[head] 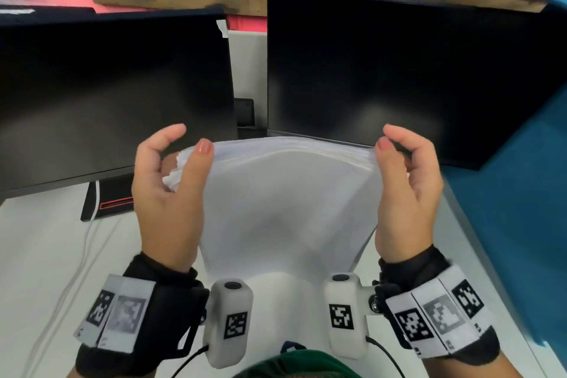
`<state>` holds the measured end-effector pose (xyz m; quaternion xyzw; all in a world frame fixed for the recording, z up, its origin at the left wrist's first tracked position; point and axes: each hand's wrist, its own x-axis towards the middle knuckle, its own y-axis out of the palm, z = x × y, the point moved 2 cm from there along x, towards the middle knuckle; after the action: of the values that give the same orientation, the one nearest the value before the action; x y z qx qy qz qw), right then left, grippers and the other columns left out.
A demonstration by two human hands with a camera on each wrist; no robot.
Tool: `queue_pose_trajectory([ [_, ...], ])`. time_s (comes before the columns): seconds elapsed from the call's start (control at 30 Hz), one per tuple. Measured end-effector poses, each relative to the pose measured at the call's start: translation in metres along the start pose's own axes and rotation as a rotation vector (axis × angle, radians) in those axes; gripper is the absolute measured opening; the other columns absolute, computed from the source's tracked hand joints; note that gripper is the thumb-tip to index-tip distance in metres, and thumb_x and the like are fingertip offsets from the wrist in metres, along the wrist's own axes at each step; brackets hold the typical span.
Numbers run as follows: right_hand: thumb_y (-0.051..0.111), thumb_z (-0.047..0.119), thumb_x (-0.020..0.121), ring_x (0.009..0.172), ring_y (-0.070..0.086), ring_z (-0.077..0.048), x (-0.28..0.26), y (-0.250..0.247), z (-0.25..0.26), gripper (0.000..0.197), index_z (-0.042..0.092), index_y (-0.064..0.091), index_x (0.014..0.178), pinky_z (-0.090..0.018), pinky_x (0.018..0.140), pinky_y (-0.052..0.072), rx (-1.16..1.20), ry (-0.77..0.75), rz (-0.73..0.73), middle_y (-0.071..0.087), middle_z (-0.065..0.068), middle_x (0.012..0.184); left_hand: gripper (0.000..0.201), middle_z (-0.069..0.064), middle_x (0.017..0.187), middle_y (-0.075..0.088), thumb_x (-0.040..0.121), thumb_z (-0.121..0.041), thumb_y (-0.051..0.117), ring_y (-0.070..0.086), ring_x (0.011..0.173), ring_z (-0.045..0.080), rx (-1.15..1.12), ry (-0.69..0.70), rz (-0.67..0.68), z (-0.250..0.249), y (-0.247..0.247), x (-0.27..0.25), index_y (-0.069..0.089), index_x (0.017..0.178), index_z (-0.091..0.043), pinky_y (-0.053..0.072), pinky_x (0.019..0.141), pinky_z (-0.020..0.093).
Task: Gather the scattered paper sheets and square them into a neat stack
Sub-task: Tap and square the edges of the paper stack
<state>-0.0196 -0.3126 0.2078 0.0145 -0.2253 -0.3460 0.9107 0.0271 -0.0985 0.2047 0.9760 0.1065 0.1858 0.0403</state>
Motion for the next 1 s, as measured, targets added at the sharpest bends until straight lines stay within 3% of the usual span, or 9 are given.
queue_pose_trajectory([
  [0.1, 0.052, 0.016, 0.08, 0.073, 0.054, 0.006, 0.001, -0.004, -0.002, 0.019, 0.01, 0.063, 0.095, -0.007, 0.071, 0.041, 0.007, 0.044, -0.031, 0.059, 0.016, 0.077, 0.03, -0.01, 0.09, 0.063, 0.069, -0.046, 0.058, 0.058, 0.087, 0.015, -0.011, -0.068, -0.009, 0.0, -0.003, 0.003, 0.062, 0.09, -0.025, 0.047, 0.072, 0.028],
  [0.17, 0.051, 0.016, 0.081, 0.071, 0.055, 0.0, 0.0, -0.004, 0.0, 0.017, 0.013, 0.063, 0.092, -0.013, 0.07, 0.043, 0.039, 0.067, -0.036, 0.06, 0.011, 0.075, 0.027, 0.002, 0.095, 0.062, 0.069, -0.046, 0.057, 0.057, 0.091, 0.022, -0.031, -0.109, -0.01, 0.0, -0.006, 0.006, 0.064, 0.086, -0.026, 0.044, 0.077, 0.034],
  [0.23, 0.052, 0.019, 0.082, 0.074, 0.057, -0.002, -0.002, -0.001, 0.003, 0.013, 0.016, 0.062, 0.089, -0.014, 0.072, 0.044, 0.017, 0.051, -0.022, 0.061, 0.003, 0.079, 0.026, 0.005, 0.095, 0.061, 0.071, -0.047, 0.057, 0.058, 0.094, 0.027, -0.049, -0.142, -0.006, -0.001, -0.005, 0.007, 0.065, 0.083, -0.026, 0.044, 0.082, 0.04],
  [0.33, 0.054, 0.015, 0.08, 0.072, 0.055, 0.006, -0.003, 0.001, 0.002, 0.012, 0.012, 0.063, 0.088, -0.007, 0.07, 0.042, -0.04, 0.029, -0.017, 0.06, 0.007, 0.08, 0.023, 0.003, 0.091, 0.061, 0.071, -0.046, 0.059, 0.058, 0.091, 0.024, -0.029, -0.161, 0.0, -0.002, -0.003, 0.009, 0.065, 0.078, -0.025, 0.045, 0.084, 0.041],
  [0.53, 0.053, 0.017, 0.083, 0.079, 0.056, 0.005, -0.005, 0.004, 0.003, 0.012, 0.012, 0.063, 0.085, -0.008, 0.075, 0.041, -0.084, -0.004, -0.001, 0.061, 0.007, 0.081, 0.045, 0.013, 0.087, 0.056, 0.071, -0.055, 0.052, 0.054, 0.082, 0.023, -0.087, -0.18, 0.023, -0.005, 0.0, 0.01, 0.063, 0.083, -0.013, 0.042, 0.07, 0.03],
  [0.63, 0.055, 0.017, 0.082, 0.077, 0.056, 0.004, -0.006, 0.005, 0.003, 0.009, 0.015, 0.063, 0.08, -0.008, 0.074, 0.041, -0.11, -0.01, 0.011, 0.062, 0.008, 0.079, 0.047, 0.015, 0.082, 0.056, 0.072, -0.049, 0.057, 0.053, 0.079, 0.025, -0.049, -0.156, 0.03, -0.006, 0.001, 0.012, 0.061, 0.078, -0.003, 0.042, 0.074, 0.034],
  [0.77, 0.055, 0.025, 0.081, 0.073, 0.055, 0.007, -0.003, -0.001, 0.002, 0.012, 0.017, 0.063, 0.079, -0.005, 0.071, 0.039, -0.109, -0.033, 0.011, 0.062, 0.019, 0.071, 0.024, 0.011, 0.085, 0.06, 0.071, -0.036, 0.059, 0.057, 0.081, 0.021, -0.061, -0.192, 0.004, -0.004, -0.006, 0.016, 0.063, 0.077, -0.013, 0.044, 0.073, 0.031],
  [0.87, 0.053, 0.03, 0.08, 0.075, 0.056, 0.006, -0.006, 0.002, 0.002, 0.016, 0.018, 0.064, 0.079, -0.007, 0.073, 0.04, -0.105, -0.055, 0.015, 0.063, 0.018, 0.071, 0.017, 0.022, 0.096, 0.064, 0.075, -0.034, 0.056, 0.061, 0.089, 0.03, -0.066, -0.137, -0.01, -0.008, -0.006, 0.015, 0.063, 0.082, -0.02, 0.047, 0.08, 0.038],
  [1.0, 0.054, 0.035, 0.078, 0.074, 0.054, 0.005, -0.006, 0.0, -0.001, 0.018, 0.02, 0.063, 0.077, -0.006, 0.073, 0.039, -0.096, -0.026, 0.013, 0.061, 0.018, 0.07, 0.016, -0.002, 0.085, 0.062, 0.071, -0.034, 0.057, 0.056, 0.084, 0.016, -0.048, -0.139, 0.002, -0.005, -0.007, 0.016, 0.064, 0.08, -0.023, 0.046, 0.075, 0.028],
])
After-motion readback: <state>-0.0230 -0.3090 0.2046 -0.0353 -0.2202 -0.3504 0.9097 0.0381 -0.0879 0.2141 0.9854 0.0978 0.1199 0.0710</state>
